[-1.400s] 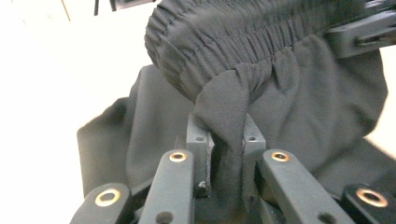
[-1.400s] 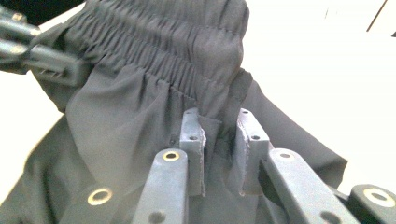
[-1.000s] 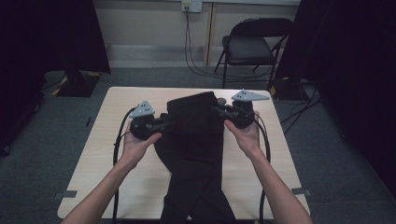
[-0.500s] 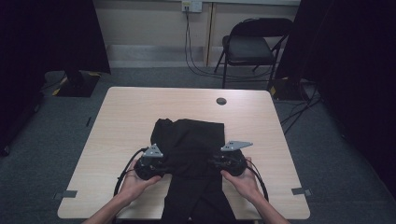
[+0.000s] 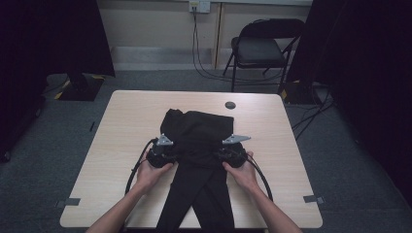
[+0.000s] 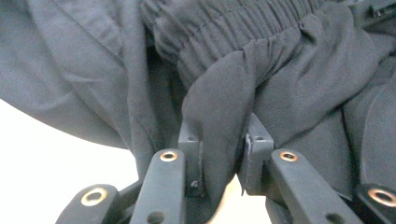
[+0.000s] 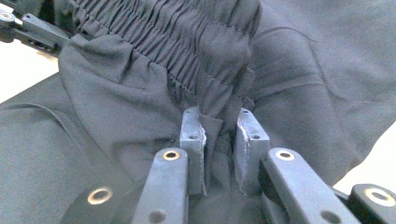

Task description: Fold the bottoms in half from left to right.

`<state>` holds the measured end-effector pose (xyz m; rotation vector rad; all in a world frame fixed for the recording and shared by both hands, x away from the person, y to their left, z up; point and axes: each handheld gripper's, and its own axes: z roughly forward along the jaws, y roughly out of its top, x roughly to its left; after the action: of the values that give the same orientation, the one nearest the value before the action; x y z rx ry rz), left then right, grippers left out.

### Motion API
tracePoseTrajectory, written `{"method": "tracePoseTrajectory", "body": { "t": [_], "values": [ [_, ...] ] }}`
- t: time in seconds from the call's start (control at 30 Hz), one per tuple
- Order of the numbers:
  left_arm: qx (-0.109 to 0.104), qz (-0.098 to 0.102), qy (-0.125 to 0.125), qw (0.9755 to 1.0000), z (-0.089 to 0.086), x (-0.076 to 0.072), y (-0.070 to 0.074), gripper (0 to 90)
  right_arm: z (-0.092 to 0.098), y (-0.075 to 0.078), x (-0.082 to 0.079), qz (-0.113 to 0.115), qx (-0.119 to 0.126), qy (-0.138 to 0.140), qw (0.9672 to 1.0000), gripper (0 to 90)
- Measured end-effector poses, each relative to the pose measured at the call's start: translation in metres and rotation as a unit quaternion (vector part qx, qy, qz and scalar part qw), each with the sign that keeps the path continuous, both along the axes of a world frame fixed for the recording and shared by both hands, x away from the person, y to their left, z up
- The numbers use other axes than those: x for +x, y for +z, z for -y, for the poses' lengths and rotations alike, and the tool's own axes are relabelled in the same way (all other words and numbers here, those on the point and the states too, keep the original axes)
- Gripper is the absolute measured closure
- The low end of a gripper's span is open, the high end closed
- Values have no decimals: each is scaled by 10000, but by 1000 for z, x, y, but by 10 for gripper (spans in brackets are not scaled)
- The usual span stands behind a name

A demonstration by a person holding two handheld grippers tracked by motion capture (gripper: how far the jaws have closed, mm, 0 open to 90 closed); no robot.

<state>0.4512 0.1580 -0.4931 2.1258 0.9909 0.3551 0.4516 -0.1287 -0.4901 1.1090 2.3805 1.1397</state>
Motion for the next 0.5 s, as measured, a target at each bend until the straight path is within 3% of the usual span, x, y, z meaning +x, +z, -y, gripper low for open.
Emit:
{"method": "tracePoseTrajectory", "body": {
  "t": [0.07, 0.2, 0.27, 0.33, 0.4, 0.5],
  "values": [
    [-7, -1, 138, 9999, 0, 10, 0, 719, -5, 1, 12, 6, -85, -71, 9999, 761],
    [-75, 191, 351, 9992, -2, 23, -4, 658, -10, 1, 32, 82, -110, -266, 9996, 755],
    [-183, 273, 410, 9986, -2, 24, -7, 649, -13, -3, 35, 257, -106, -421, 9987, 753],
    [-175, 225, 413, 9987, -4, 24, -6, 620, -12, -4, 37, 232, 28, -497, 9985, 734],
    [3, 163, 324, 9993, -4, 22, -2, 515, -10, -1, 36, 188, 19, -525, 9984, 636],
    [-38, 194, 161, 9997, -4, 14, 5, 422, -6, 7, 31, 213, -24, -619, 9978, 500]
  ]
}}
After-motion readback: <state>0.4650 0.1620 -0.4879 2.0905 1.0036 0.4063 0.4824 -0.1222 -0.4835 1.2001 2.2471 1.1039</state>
